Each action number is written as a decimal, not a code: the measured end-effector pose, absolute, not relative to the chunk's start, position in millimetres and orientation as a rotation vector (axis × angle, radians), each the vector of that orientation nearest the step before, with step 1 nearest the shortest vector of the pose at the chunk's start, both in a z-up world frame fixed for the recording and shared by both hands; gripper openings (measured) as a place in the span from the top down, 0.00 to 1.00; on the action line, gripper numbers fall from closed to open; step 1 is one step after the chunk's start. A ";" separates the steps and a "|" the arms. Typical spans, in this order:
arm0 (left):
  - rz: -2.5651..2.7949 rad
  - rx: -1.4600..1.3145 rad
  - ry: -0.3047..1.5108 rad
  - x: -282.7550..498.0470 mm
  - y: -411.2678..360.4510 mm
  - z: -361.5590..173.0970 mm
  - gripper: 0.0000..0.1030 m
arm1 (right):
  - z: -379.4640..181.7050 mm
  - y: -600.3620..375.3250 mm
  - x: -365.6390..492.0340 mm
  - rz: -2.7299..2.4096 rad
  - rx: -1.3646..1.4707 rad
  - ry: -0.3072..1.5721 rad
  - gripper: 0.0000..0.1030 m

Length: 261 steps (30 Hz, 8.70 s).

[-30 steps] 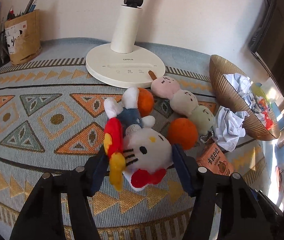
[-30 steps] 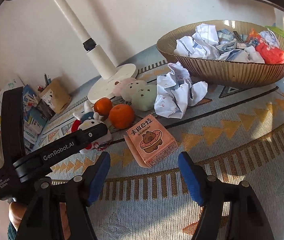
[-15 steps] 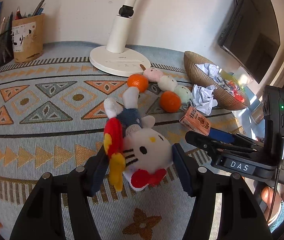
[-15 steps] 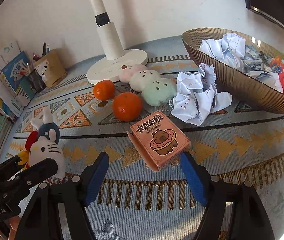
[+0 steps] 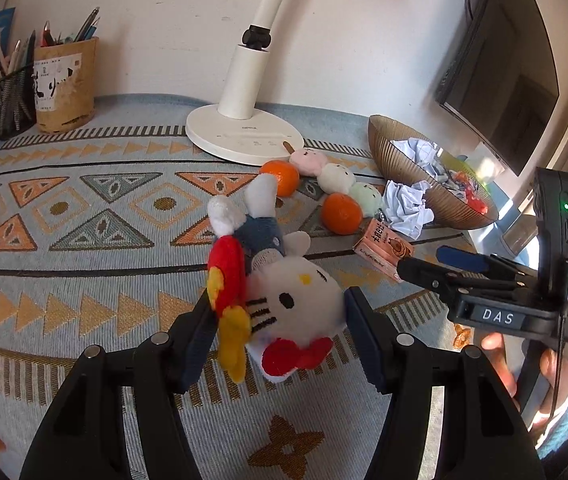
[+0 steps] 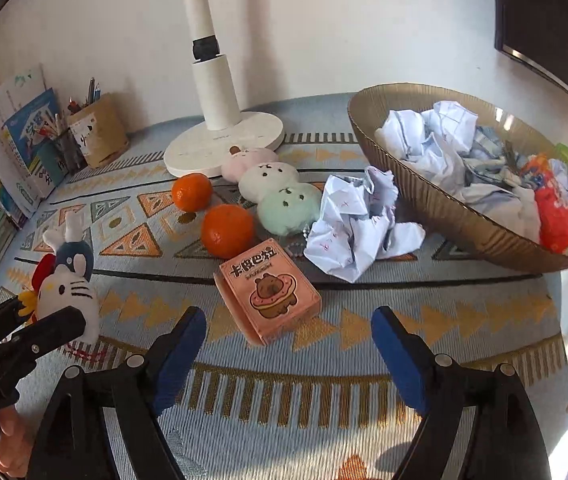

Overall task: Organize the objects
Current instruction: 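Grasp the Hello Kitty plush with the left tool while the right tool grasps the pink capybara box, then carry the plush and pink box to the brown bowl and release, then return both tools from the bowl toward the oranges on the rug, then grasp an orange with the left tool while the right tool grasps the other orange, then carry both oranges to the brown bowl and release them, then return both tools from the bowl toward the dango plush and paper ball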

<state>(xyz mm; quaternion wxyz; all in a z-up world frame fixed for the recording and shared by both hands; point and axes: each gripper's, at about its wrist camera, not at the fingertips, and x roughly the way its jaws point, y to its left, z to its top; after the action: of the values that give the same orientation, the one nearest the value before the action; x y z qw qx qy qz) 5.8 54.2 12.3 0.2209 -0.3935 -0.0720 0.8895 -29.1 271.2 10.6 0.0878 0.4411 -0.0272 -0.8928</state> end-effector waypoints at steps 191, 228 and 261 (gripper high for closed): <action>2.700 -1.139 -0.153 32.2 31.6 8.3 0.66 | 33.9 268.4 68.5 -2.640 1.018 -0.182 0.63; 2.624 -0.944 -0.239 -42.1 117.7 76.2 0.02 | 88.7 389.1 61.1 -2.808 0.824 -0.634 0.28; 2.381 -1.223 -0.644 -79.9 91.2 36.2 0.02 | 3.4 336.7 -45.6 -2.732 1.224 -0.813 0.22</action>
<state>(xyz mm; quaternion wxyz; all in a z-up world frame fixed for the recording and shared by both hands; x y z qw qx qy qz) -79.9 91.2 36.2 0.1931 -0.4358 -0.2294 0.8486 -45.6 336.7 3.4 0.0196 0.3944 -0.2621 -0.8805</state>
